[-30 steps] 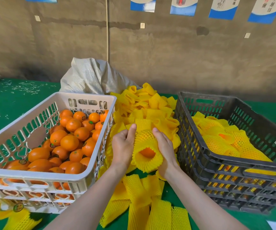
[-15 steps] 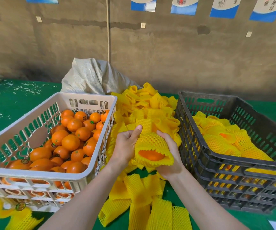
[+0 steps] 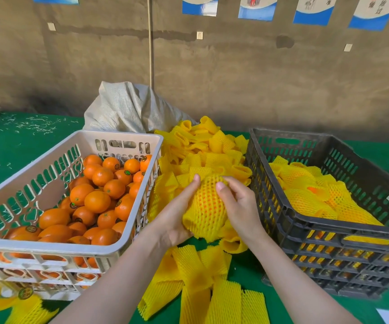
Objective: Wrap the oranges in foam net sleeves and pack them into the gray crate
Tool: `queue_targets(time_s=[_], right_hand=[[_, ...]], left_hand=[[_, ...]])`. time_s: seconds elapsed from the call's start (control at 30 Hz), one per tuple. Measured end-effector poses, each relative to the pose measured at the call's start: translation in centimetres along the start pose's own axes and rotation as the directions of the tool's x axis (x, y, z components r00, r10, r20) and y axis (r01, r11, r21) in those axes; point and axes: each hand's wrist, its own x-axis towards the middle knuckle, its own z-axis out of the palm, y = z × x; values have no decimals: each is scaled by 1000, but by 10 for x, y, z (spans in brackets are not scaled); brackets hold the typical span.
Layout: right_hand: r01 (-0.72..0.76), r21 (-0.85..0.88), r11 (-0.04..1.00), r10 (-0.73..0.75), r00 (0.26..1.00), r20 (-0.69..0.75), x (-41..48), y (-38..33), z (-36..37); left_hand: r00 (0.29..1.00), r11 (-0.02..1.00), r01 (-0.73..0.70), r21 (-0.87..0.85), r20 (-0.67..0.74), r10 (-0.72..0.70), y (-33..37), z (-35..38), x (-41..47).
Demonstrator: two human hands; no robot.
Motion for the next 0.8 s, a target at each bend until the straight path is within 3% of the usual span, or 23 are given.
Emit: queue_targets(time_s=[0.1, 0.3, 0.5, 0.67, 0.8], right_hand=[[71, -186, 980, -100, 984, -149, -4, 8, 4], [132, -245, 960, -175, 971, -164, -8, 9, 9], [67, -143, 987, -82, 992, -97, -3, 0, 8], [-44, 40, 998, 44, 999, 16, 6, -6, 4], [-135, 83, 987, 126, 985, 114, 11, -8, -1]], left_hand=[[997, 998, -24, -51, 69, 27, -4, 3, 1], [1000, 999, -5, -34, 31, 6, -2, 7, -8], [998, 999, 11, -41, 63, -8, 0, 2, -12], [996, 1000, 26, -6, 84, -25, -2, -1, -11], [994, 999, 36, -7, 105, -35, -4, -2, -8]])
